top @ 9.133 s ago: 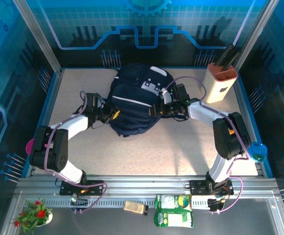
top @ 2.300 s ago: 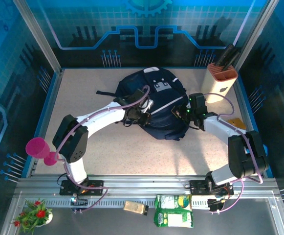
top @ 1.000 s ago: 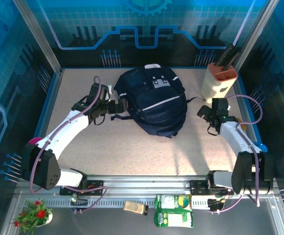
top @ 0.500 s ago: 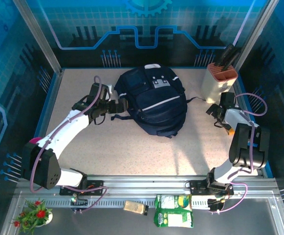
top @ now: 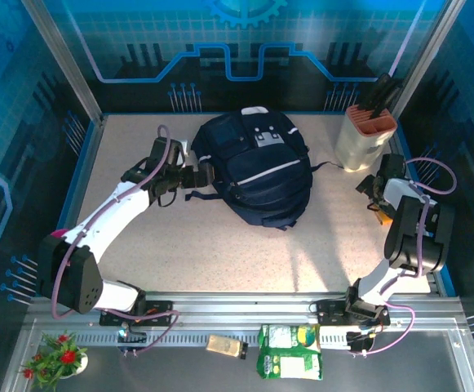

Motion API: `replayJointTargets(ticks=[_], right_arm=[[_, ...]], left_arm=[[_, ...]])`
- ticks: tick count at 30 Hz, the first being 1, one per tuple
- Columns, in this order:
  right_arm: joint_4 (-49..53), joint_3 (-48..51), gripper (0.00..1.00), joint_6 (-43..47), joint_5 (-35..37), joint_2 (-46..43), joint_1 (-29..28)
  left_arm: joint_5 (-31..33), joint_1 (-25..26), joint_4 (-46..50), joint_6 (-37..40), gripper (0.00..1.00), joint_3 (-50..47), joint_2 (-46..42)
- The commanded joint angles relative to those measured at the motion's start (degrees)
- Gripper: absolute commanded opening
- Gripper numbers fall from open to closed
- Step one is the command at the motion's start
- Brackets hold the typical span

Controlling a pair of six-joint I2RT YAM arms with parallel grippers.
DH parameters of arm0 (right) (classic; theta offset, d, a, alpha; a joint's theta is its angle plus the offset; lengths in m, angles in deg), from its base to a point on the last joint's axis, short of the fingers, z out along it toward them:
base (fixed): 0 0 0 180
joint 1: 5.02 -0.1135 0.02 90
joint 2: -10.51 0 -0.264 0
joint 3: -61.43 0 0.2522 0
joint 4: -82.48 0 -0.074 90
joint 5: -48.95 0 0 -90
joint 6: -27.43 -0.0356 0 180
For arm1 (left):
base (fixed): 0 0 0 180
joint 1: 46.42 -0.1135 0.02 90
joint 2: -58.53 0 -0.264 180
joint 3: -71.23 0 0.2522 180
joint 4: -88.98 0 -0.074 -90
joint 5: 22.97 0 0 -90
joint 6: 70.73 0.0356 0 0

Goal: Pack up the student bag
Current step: Move the personal item to the middle-right of the table.

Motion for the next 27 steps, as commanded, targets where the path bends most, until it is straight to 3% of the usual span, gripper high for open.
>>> replayJointTargets(ticks=[1,15,22,27], right_arm=[[-0.75,0.2,1.0,1.01,-4.77,1.54,1.04],[2.32,3.72,0.99,-3.75,-17.81,-1.56,-0.97],[2.39,8.74,0.98,-7.79,-26.71,-4.34,-10.71],[0.36,11.85,0.96,-14.08,-28.05,-6.53,-20.73]], left_arm=[[-1.09,-0.73,0.96,-0.53,0.99,1.97,0.82],[-6.8,-0.69,0.39,-1.75,0.99,2.62,3.49],[-11.49,-0.05,-1.8,-3.55,0.99,3.08,6.33],[-11.98,1.85,-2.39,-3.61,0.99,3.72,7.9]])
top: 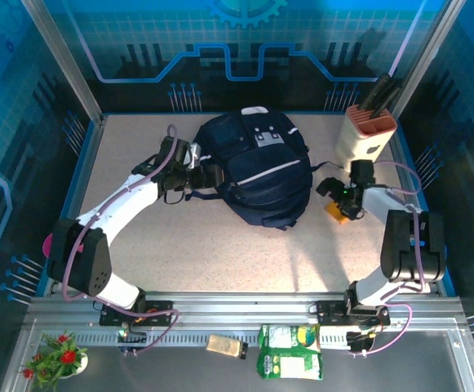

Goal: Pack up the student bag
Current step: Move the personal item to the middle-right of the table, then pick up the personal item from the middle-right of the table.

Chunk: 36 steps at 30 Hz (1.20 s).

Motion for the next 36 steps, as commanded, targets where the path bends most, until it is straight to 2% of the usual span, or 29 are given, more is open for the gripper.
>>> replayJointTargets(ticks=[1,5,9,12,16,23,29,36], right_arm=[[3.4,3.71,0.96,-6.64,-5.34,-0.3,-5.75],[0.99,4.89,0.94,-7.55,-5.85,-6.51,-6.77],[2.69,5.4,0.93,-4.9,-1.38,-13.82,-6.15],[4.17,7.31,0.9,-4.24,-0.27,-16.53,-3.25],[3.6,11.58,0.83,-4.42,-2.31,-18.1,1.95],[1.75,13.48,0.61,-1.08,-6.47,-15.07,6.05],[0.62,11.95,0.49,0.46,-7.09,-8.46,6.26],[-0.52,11.87,0.36,1.03,-7.06,-6.15,6.26]], left_arm=[[-2.45,1.56,-1.46,-0.59,0.99,2.08,1.12],[-2.84,3.59,-2.03,-0.55,0.99,2.63,2.29],[-2.71,6.04,-3.11,-0.58,0.99,2.79,3.11],[-2.48,7.87,-3.76,-0.51,0.99,3.19,3.76],[-1.86,9.63,-3.58,0.16,0.99,4.4,4.6],[-1.75,11.12,-2.57,1.04,0.99,6.38,5.83],[-2.82,11.54,-2.62,1.76,0.99,6.94,5.97],[-3.63,11.83,-2.53,2.87,0.99,7.79,5.88]])
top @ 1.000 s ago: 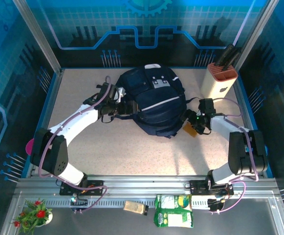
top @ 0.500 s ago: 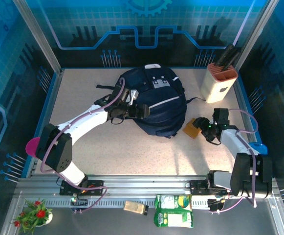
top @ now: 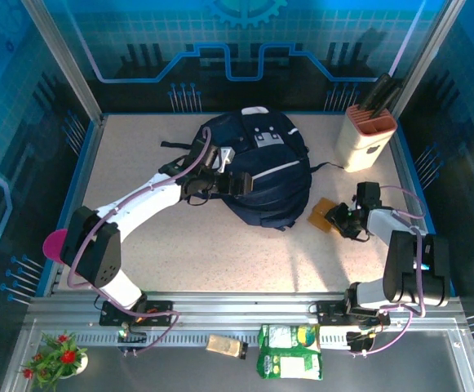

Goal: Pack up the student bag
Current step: Pick up the personal item from the middle-right of the table.

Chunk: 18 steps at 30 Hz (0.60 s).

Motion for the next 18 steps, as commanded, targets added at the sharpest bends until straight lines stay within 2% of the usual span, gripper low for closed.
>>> replayJointTargets(ticks=[1,11,18], right_arm=[[-2.4,-0.48,0.34,1.24,-1.37,2.39,0.01],[-1.27,-1.35,0.14,1.86,-1.29,0.12,0.06],[0.31,-1.86,0.12,1.08,-3.35,-9.24,0.01]], left_arm=[[-2.06,0.65,0.08,2.16,0.99,2.65,0.96],[-3.96,2.9,0.93,5.41,0.99,6.91,4.48],[-3.41,5.62,3.25,11.36,0.94,11.84,9.21]])
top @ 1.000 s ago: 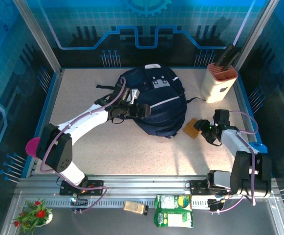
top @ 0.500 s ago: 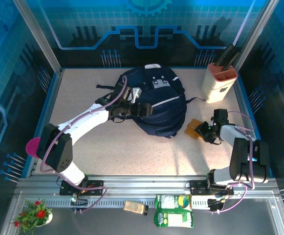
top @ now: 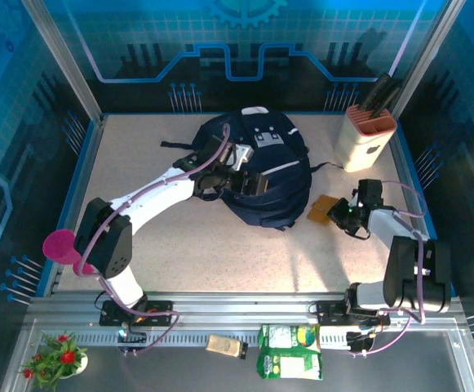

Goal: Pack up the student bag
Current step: Pick up the personal item from the middle-right of the table, then open the student bag at the top-center of the table.

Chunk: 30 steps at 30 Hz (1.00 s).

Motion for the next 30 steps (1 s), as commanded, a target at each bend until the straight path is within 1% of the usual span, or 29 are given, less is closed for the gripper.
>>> replayJointTargets(ticks=[1,6,9,11,14,22,26,28,30], right_arm=[[1.8,-1.27,0.11,-0.22,-2.15,-5.26,0.11],[1.78,-1.63,0.11,-0.48,-4.49,-12.2,0.14],[1.65,-1.91,0.11,-0.79,-5.73,-14.5,0.15],[1.68,-1.93,0.11,-0.93,-6.1,-15.42,0.16],[1.63,-1.93,0.11,-1.03,-6.3,-15.89,0.32],[0.53,-1.2,0.12,-1.78,-7.16,-16.25,0.54],[0.43,-1.23,0.12,-1.89,-7.3,-16.51,0.58],[0.36,-1.28,0.12,-1.89,-7.32,-16.53,0.62],[0.34,-1.24,0.12,-1.96,-7.34,-16.51,0.62]], left_arm=[[0.09,1.73,3.08,5.57,0.93,4.03,2.66],[5.67,5.31,7.72,13.14,0.84,9.6,6.97],[10.99,7.79,11.58,18.19,0.79,13.61,10.09],[16.19,9.23,13.76,21.16,0.75,16.15,12.23],[20.6,10.02,16.84,23.98,0.7,20.27,15.26],[24.99,10.15,24.85,22.97,0.64,32.04,25.0],[27.03,10.06,28.52,22.57,0.56,37.08,28.78],[26.92,10.04,29.68,22.79,0.52,38.91,29.72],[26.66,9.85,30.46,22.79,0.46,40.49,30.29]])
